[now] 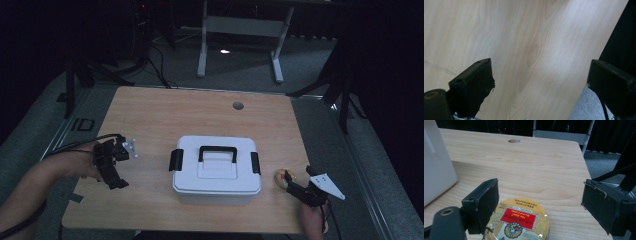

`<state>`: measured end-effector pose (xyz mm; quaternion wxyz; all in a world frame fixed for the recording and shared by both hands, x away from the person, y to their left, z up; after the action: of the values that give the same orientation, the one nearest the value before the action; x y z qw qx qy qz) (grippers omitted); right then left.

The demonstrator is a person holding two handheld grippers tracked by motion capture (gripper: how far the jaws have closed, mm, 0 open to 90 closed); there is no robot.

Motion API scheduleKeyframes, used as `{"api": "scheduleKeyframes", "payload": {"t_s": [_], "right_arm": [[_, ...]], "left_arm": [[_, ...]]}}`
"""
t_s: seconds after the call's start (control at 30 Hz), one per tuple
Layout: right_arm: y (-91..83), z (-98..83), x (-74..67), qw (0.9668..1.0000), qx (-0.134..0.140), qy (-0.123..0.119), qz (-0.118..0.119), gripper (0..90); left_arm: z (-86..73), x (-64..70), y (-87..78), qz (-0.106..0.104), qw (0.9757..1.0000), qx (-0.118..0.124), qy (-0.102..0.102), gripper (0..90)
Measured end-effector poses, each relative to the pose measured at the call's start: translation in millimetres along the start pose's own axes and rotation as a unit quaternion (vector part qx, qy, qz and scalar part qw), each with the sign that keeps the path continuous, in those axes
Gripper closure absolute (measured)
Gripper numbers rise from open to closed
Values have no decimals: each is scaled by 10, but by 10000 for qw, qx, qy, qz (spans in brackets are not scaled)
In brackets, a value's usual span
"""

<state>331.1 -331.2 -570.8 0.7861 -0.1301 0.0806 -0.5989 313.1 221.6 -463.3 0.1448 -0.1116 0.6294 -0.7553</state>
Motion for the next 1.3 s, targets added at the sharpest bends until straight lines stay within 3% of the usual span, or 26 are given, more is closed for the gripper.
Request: {"api": "scheduleKeyframes", "payload": {"t_s": [0.2,0.3,0.53,0.6,0.83,1.3], "right_arm": [[1,0,-1,10000,-5,-4,11,137],[2,0,-1,10000,-8,-1,12,137],[3,-1,-3,10000,-17,-12,19,137],[3,-1,-5,10000,-16,-6,21,137],[4,-2,-7,10000,-35,-10,53,137],[5,-2,-12,10000,-34,-25,72,137]], "left_arm": [[148,63,-126,-166,9985,519,70,75],[183,63,-138,-84,9991,397,107,88],[291,90,-173,-182,9992,324,151,88],[315,83,-178,-127,9994,251,197,91],[449,86,-181,-242,9988,316,275,117],[771,117,-251,-261,9982,259,472,135]]}}
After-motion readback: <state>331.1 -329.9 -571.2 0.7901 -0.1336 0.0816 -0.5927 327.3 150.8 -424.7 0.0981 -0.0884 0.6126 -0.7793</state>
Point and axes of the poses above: each handheld gripper's, and its own axes: y roughly forward along the jaws, z roughly out of its top, x roughly to its right, the point moved 6 cm from there along y, roughly forward along the jaws
